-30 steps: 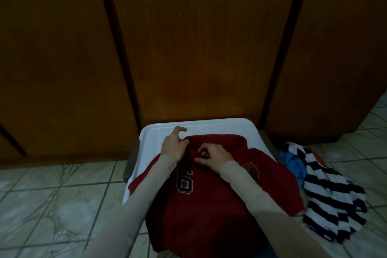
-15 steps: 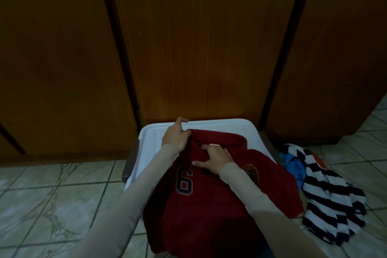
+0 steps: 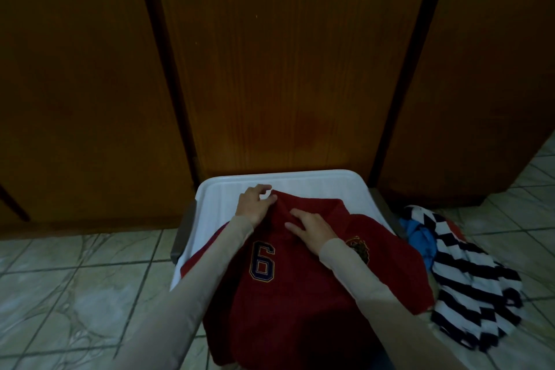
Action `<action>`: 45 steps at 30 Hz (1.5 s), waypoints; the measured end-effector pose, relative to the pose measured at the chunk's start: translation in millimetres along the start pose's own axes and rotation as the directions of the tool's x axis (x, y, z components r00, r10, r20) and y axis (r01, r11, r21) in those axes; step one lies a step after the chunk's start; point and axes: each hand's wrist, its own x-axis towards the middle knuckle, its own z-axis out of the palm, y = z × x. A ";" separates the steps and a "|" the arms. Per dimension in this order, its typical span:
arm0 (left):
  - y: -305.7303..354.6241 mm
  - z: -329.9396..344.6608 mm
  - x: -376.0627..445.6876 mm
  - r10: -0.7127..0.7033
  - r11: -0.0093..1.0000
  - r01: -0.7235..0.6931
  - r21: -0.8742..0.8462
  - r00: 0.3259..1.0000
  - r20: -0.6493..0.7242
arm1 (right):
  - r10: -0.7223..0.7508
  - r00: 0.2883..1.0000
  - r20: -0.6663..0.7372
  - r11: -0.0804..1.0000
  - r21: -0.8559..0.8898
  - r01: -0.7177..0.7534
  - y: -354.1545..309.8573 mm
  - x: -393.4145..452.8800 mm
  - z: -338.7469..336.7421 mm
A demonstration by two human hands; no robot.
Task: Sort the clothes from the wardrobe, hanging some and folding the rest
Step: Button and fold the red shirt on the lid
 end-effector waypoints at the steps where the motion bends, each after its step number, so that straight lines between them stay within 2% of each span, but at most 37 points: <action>1: -2.5 1.2 0.1 -0.023 1.000 0.024 -0.019 0.999 0.028 | -0.007 1.000 0.006 1.000 0.007 0.007 0.0 -0.1 1.2; 4: -5.4 0.8 1.2 -0.118 0.979 0.135 -0.155 0.986 0.114 | -0.003 0.999 0.038 0.999 0.040 0.002 3.1 1.4 2.0; 6: -8.6 -0.6 3.5 -0.119 0.967 0.145 -0.209 0.984 0.131 | -0.009 0.999 0.036 0.998 0.062 0.006 4.7 1.2 -0.5; 9: -9.4 -1.3 4.9 -0.095 0.969 0.097 -0.229 0.995 0.017 | -0.020 1.000 0.018 0.999 0.031 0.020 9.5 -0.5 -4.4; 12: -11.9 -0.2 8.9 -0.103 0.983 0.079 -0.168 0.985 -0.142 | -0.032 0.999 -0.002 0.998 -0.052 0.032 16.7 -2.6 -8.0; 16: -15.0 9.6 9.9 -0.103 0.993 0.092 -0.071 0.979 -0.178 | -0.119 0.989 -0.091 0.983 -0.152 0.105 27.9 -8.1 -16.9; 19: -14.2 16.5 4.7 0.024 0.976 0.035 0.214 0.963 -0.267 | -0.132 0.972 -0.192 0.972 -0.217 0.089 41.0 -8.4 -27.5; 21: -11.0 23.0 -1.4 0.162 0.923 -0.066 0.378 0.960 -0.229 | -0.083 0.975 -0.207 0.965 -0.262 0.027 51.9 -7.6 -34.8; 23: -4.1 33.5 -9.3 0.247 0.873 -0.172 0.457 0.963 -0.109 | -0.017 0.986 -0.164 0.950 -0.309 -0.035 61.0 -7.8 -39.9; 25: 2.1 47.7 -15.8 0.246 0.847 -0.219 0.483 0.969 0.010 | 0.032 0.996 -0.086 0.934 -0.351 -0.060 67.0 -7.4 -43.7; 28: 10.4 68.1 -24.8 0.169 0.833 -0.214 0.510 0.976 0.134 | 0.065 0.998 -0.026 0.887 -0.456 -0.070 69.4 -4.7 -52.6; 32: 8.5 77.9 -35.1 0.168 0.833 -0.216 0.510 0.976 0.138 | 0.058 0.998 0.027 0.821 -0.570 -0.032 65.6 3.9 -60.9; 38: -2.5 62.2 -37.8 0.235 0.860 -0.288 0.421 0.956 0.174 | 0.078 0.990 0.114 0.568 -0.822 0.049 58.3 8.8 -79.8; 40: -6.4 56.1 -38.4 0.242 0.863 -0.297 0.409 0.953 0.182 | 0.106 0.990 0.090 0.500 -0.866 0.026 57.9 8.3 -86.0; 43: -7.9 51.5 -39.1 0.260 0.839 -0.315 0.443 0.948 0.183 | 0.123 0.992 0.028 0.507 -0.861 -0.039 55.0 8.5 -80.9; 45: -5.4 49.2 -38.1 0.273 0.822 -0.322 0.471 0.947 0.171 | 0.143 0.988 -0.049 0.638 -0.759 -0.130 54.0 11.4 -73.0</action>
